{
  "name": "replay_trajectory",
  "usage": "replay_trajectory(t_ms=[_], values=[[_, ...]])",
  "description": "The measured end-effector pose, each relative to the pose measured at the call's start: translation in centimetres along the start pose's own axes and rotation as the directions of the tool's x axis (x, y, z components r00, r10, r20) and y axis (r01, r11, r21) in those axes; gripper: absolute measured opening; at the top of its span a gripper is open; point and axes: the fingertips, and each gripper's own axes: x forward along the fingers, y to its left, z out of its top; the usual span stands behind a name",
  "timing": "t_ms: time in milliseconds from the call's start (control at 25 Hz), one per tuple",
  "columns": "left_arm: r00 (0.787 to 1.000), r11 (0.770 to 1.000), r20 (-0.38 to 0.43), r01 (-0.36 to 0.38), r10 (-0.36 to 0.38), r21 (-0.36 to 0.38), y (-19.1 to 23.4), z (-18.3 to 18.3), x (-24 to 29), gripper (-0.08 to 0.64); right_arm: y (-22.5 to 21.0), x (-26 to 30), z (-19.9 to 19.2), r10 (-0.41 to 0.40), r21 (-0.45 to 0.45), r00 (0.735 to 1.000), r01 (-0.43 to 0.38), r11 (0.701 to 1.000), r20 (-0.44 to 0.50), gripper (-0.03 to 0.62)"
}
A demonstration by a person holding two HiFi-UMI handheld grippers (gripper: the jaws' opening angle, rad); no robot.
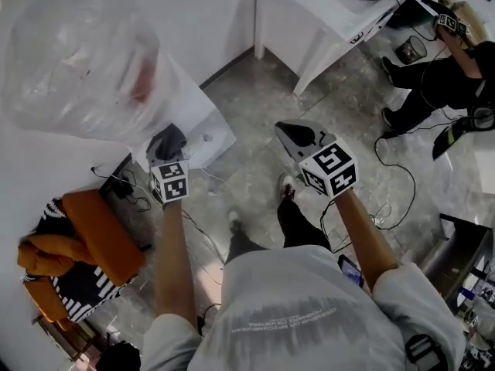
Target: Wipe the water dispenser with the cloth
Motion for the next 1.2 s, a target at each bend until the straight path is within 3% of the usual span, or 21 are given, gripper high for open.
replay_trajectory(t_ms=[320,440,640,920,1200], values=[[0.982,0.982,-0.044,0.181,-0.183,-0.045,-6.0,5.1,3.4,0.081,-3.3,2.4,-0.7,0.099,-0.023,0.995,-0.099,0.995,-0.012,0.015],[0.982,0.983,-0.056,0.175,-0.178,-0.053,-7.2,6.5,4.5,0.081,-3.8,2.7,-1.0,0.138,-0.063,0.990,-0.140,0.988,-0.032,0.015],[0.993,0.993,-0.052,0.105,-0.108,-0.047,-8.3,8.0,5.7,0.080,-5.6,3.0,-1.9,0.168,-0.051,0.985,-0.170,0.984,-0.039,0.015],[0.990,0.990,-0.102,0.102,-0.093,0.093,-10.7,9.1,7.9,0.080,-7.6,3.7,-1.9,0.186,-0.009,0.982,-0.186,0.983,-0.018,0.015],[0.981,0.957,-0.172,0.129,-0.085,0.260,-11.9,9.7,9.1,0.080,-10.3,3.9,-3.3,0.175,0.074,0.985,-0.174,0.982,0.000,0.015]])
